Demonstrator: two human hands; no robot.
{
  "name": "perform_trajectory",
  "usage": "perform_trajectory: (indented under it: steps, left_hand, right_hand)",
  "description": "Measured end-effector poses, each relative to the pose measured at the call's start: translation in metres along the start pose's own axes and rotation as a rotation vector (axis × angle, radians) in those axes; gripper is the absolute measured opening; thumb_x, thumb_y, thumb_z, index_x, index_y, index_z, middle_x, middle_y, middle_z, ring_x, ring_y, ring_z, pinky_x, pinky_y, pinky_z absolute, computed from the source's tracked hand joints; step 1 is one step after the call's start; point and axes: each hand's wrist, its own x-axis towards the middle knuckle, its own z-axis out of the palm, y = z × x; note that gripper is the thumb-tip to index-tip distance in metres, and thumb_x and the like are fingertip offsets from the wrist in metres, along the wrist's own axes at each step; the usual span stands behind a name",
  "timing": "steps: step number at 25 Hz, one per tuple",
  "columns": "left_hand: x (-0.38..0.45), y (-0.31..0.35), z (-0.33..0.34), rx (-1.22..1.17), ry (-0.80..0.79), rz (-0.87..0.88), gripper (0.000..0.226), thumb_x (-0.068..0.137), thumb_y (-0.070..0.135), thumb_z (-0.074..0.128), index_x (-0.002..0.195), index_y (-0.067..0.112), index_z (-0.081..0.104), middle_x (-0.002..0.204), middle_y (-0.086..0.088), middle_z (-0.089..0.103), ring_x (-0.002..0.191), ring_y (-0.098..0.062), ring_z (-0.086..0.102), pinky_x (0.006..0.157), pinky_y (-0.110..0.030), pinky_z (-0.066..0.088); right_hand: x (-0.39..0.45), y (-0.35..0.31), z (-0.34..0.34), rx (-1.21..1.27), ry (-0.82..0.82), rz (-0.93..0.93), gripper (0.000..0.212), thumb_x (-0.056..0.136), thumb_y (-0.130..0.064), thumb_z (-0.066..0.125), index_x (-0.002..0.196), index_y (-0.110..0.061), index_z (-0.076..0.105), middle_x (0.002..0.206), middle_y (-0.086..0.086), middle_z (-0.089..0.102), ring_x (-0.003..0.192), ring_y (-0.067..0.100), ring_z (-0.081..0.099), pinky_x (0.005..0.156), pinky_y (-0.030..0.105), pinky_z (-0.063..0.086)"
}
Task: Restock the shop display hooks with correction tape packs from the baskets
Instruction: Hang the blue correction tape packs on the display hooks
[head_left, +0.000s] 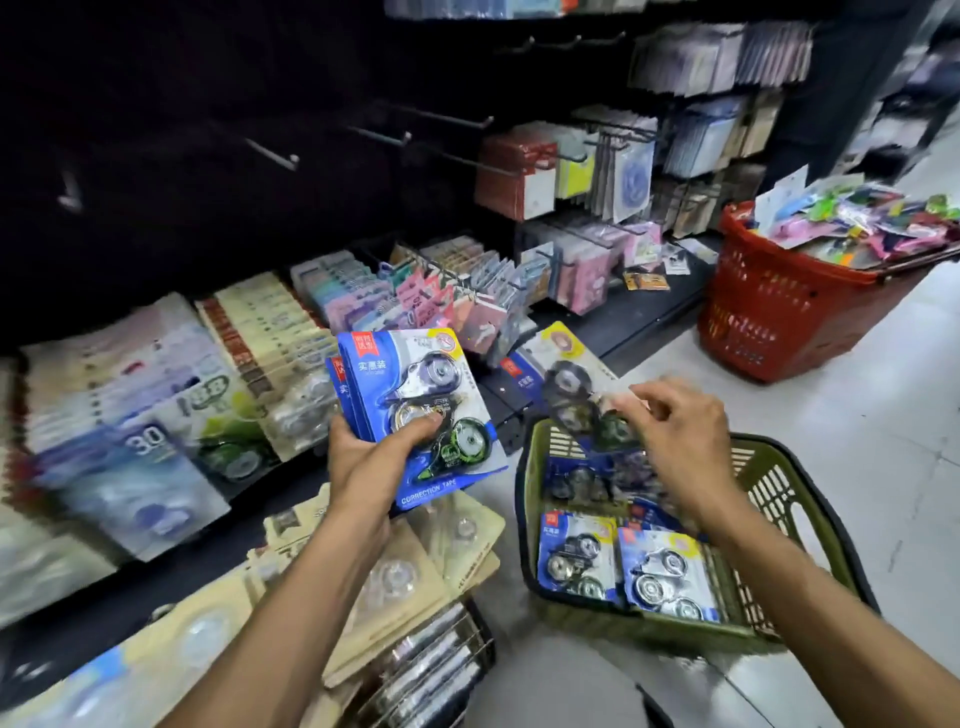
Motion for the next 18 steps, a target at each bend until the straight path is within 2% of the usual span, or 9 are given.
perform_trajectory:
  steps: [3,5,7,9,12,14,15,16,18]
  left_hand:
    - [-0.014,0.049,-0.056,-0.036,0.078,0.065,0.071,0.049,0.017,0.097,0.108,0.028,0.059,0.1,0.002,0.079,0.09,-0.026,0.077,0.085,-0.055,0.061]
    - [-0.024,0.075,-0.091,-0.042,0.137,0.1,0.08,0.039,0.025,0.097,0.11,0.029,0.06,0.1,0.001,0.079,0.092,-0.028,0.076,0.085,-0.057,0.06]
    - [-0.039,0.103,-0.134,-0.058,0.184,0.146,0.082,0.042,0.024,0.097,0.115,0.025,0.06,0.1,-0.001,0.079,0.092,-0.028,0.076,0.085,-0.056,0.06]
    - [-0.058,0.129,-0.178,-0.068,0.228,0.197,0.085,0.038,0.028,0.095,0.116,0.022,0.06,0.1,-0.003,0.079,0.091,-0.028,0.076,0.086,-0.053,0.061]
    - [-0.084,0.153,-0.246,-0.144,0.271,0.219,0.068,0.055,0.015,0.093,0.116,0.016,0.062,0.099,-0.006,0.079,0.088,-0.029,0.076,0.083,-0.052,0.061]
    - [-0.1,0.164,-0.284,-0.211,0.309,0.204,0.054,0.065,0.012,0.085,0.114,0.013,0.064,0.096,-0.008,0.079,0.079,-0.027,0.076,0.069,-0.045,0.063]
    - [-0.107,0.168,-0.305,-0.214,0.356,0.21,0.051,0.067,0.01,0.084,0.114,0.013,0.064,0.095,-0.008,0.079,0.075,-0.025,0.076,0.064,-0.041,0.062]
    - [-0.111,0.171,-0.325,-0.19,0.416,0.222,0.05,0.069,0.007,0.085,0.113,0.013,0.064,0.096,-0.008,0.079,0.075,-0.024,0.075,0.064,-0.038,0.061]
    - [-0.117,0.174,-0.364,-0.138,0.525,0.237,0.052,0.069,0.005,0.088,0.113,0.013,0.062,0.097,-0.009,0.078,0.082,-0.027,0.075,0.073,-0.042,0.062]
  right_hand:
    - [0.009,-0.087,0.001,0.51,-0.096,0.183,0.017,0.092,-0.023,0.071,0.077,-0.014,0.074,0.073,0.004,0.063,0.06,0.01,0.048,0.051,0.013,0.038]
    - [0.007,-0.14,0.014,0.771,-0.216,0.242,0.022,0.093,-0.021,0.07,0.073,-0.014,0.074,0.074,0.0,0.07,0.066,0.009,0.057,0.061,0.017,0.046]
    - [-0.003,-0.196,0.036,0.956,-0.403,0.27,0.019,0.093,-0.018,0.068,0.077,-0.012,0.076,0.084,0.005,0.077,0.077,0.018,0.068,0.075,0.03,0.055]
    - [-0.018,-0.252,0.059,1.007,-0.542,0.239,0.016,0.094,-0.016,0.066,0.084,-0.008,0.075,0.089,0.009,0.078,0.082,0.022,0.071,0.078,0.034,0.058]
    - [-0.051,-0.326,0.095,0.998,-0.62,0.132,0.016,0.093,-0.016,0.068,0.084,-0.004,0.073,0.077,0.003,0.076,0.069,0.014,0.066,0.065,0.024,0.056]
    - [-0.07,-0.365,0.116,0.949,-0.612,0.012,0.022,0.094,-0.017,0.067,0.076,-0.005,0.069,0.054,-0.012,0.063,0.051,0.0,0.05,0.049,0.013,0.04]
    - [-0.079,-0.386,0.124,0.922,-0.615,-0.04,0.024,0.095,-0.018,0.066,0.073,-0.007,0.066,0.048,-0.014,0.056,0.047,-0.001,0.044,0.045,0.012,0.034]
    - [-0.087,-0.404,0.135,0.906,-0.625,-0.071,0.026,0.097,-0.019,0.064,0.073,-0.009,0.065,0.049,-0.013,0.056,0.047,0.0,0.043,0.045,0.013,0.033]
    - [-0.099,-0.436,0.154,0.915,-0.682,-0.087,0.026,0.098,-0.021,0.063,0.077,-0.006,0.063,0.063,-0.005,0.066,0.055,0.005,0.054,0.053,0.021,0.042]
